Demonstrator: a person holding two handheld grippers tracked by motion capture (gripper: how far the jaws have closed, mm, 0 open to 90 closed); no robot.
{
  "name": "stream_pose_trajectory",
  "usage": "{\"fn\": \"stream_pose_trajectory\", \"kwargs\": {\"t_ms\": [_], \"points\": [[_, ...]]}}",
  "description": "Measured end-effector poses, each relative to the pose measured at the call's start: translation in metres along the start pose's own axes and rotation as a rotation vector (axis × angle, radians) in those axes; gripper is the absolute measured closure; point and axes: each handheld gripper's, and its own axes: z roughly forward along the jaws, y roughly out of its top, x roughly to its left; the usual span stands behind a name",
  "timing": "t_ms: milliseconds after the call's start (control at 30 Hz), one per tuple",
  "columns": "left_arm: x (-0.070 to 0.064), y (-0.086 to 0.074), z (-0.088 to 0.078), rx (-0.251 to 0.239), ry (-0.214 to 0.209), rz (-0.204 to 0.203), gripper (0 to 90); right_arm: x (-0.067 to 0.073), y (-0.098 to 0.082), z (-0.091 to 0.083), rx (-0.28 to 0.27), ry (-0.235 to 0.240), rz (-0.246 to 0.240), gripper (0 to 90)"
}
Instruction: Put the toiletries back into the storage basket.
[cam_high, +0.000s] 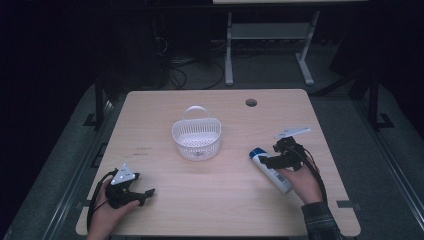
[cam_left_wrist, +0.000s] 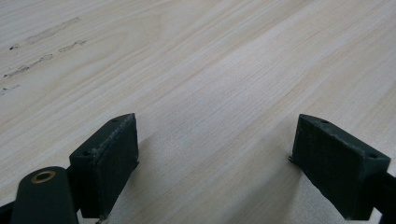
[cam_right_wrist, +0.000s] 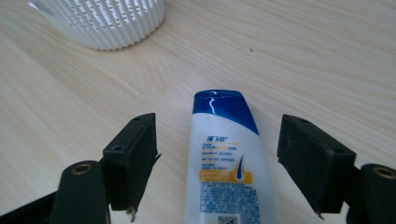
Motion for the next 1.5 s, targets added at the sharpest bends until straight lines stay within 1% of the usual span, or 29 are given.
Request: {"fn": "stream_pose_trajectory", "kwargs": {"t_ms": [200, 333, 400, 733, 967, 1200, 1367, 1500], "points": [[0.000, 0.000, 0.000, -0.001, 0.000, 0.001, 13.5, -0.004, 0.006, 0.009, 0.035, -0.001, 0.006, 27.7], [0.000, 0.000, 0.000, 0.000, -0.001, 0.001, 13.5, -0.007, 0.010, 0.015, 0.045, 0.006, 0.011, 27.7], [0.000, 0.000, 0.000, 0.000, -0.002, 0.001, 13.5, -0.008, 0.010, 0.020, 0.066, 0.000, 0.010, 27.7], [0.000, 0.000, 0.000, 0.000, -0.002, 0.002, 13.5, -0.011, 0.016, 0.034, 0.142, 0.002, 0.004, 27.6], [-0.001, 0.000, -0.001, 0.001, -0.003, 0.001, 13.6, -0.011, 0.014, 0.044, 0.211, -0.001, 0.004, 27.6], [-0.001, -0.001, -0.001, 0.000, -0.004, 0.001, 13.6, -0.011, 0.011, 0.053, 0.254, -0.002, 0.002, 27.6], [-0.001, -0.001, -0.001, 0.000, -0.004, 0.001, 13.6, -0.010, 0.010, 0.057, 0.273, 0.000, 0.011, 27.6], [-0.001, -0.001, -0.001, 0.000, -0.004, 0.000, 13.6, -0.010, 0.009, 0.059, 0.283, 0.000, 0.006, 27.6]]}}
